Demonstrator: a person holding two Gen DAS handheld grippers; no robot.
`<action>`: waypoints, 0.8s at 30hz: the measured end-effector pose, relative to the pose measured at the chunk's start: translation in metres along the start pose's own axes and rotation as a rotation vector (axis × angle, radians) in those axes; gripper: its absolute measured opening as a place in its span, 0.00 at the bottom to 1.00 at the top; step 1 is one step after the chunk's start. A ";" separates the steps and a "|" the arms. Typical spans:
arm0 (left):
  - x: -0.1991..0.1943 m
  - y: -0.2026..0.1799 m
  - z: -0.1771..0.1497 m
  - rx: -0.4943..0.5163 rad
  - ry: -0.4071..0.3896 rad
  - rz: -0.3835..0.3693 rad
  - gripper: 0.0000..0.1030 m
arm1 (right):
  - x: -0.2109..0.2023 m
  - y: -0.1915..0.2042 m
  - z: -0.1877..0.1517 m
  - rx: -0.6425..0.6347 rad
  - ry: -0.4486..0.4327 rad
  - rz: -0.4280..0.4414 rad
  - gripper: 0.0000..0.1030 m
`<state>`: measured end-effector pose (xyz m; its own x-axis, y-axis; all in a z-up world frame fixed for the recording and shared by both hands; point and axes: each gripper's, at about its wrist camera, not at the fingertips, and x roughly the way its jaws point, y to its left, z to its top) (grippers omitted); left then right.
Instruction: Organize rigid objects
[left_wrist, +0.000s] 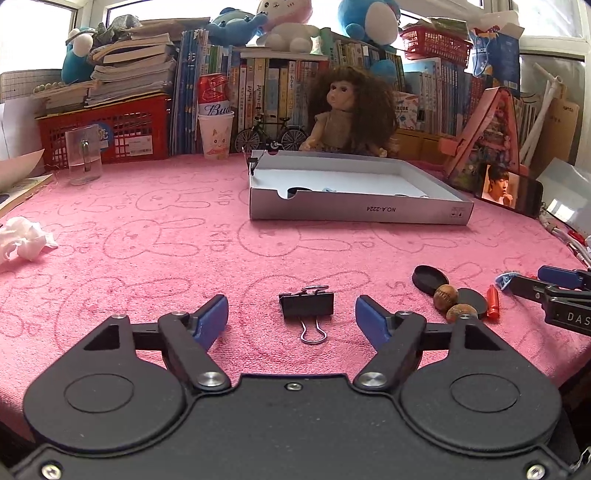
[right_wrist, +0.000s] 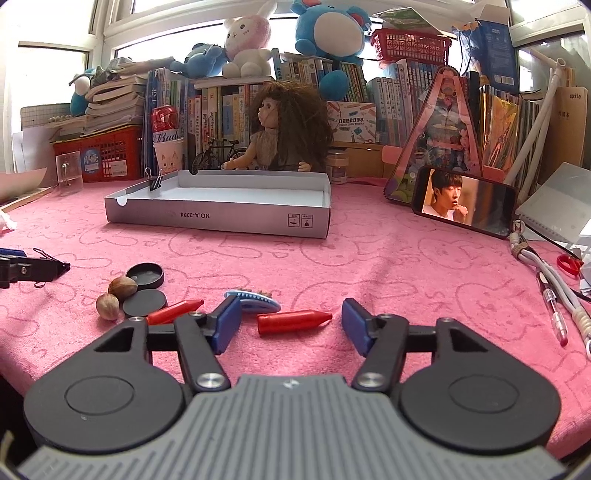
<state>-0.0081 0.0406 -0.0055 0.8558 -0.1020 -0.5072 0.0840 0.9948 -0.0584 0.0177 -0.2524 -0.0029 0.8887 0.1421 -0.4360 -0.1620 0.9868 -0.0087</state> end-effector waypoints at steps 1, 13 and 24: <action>0.002 -0.001 0.001 -0.002 0.002 -0.003 0.71 | -0.001 0.000 0.001 -0.001 -0.004 0.000 0.65; 0.011 -0.009 0.001 0.021 -0.004 0.020 0.36 | 0.003 -0.001 0.000 -0.010 0.019 -0.002 0.48; 0.010 -0.007 0.003 0.013 -0.008 0.014 0.30 | -0.001 0.003 0.007 -0.018 -0.008 -0.001 0.47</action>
<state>0.0011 0.0327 -0.0080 0.8610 -0.0882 -0.5009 0.0785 0.9961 -0.0404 0.0191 -0.2489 0.0042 0.8920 0.1418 -0.4292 -0.1689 0.9853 -0.0255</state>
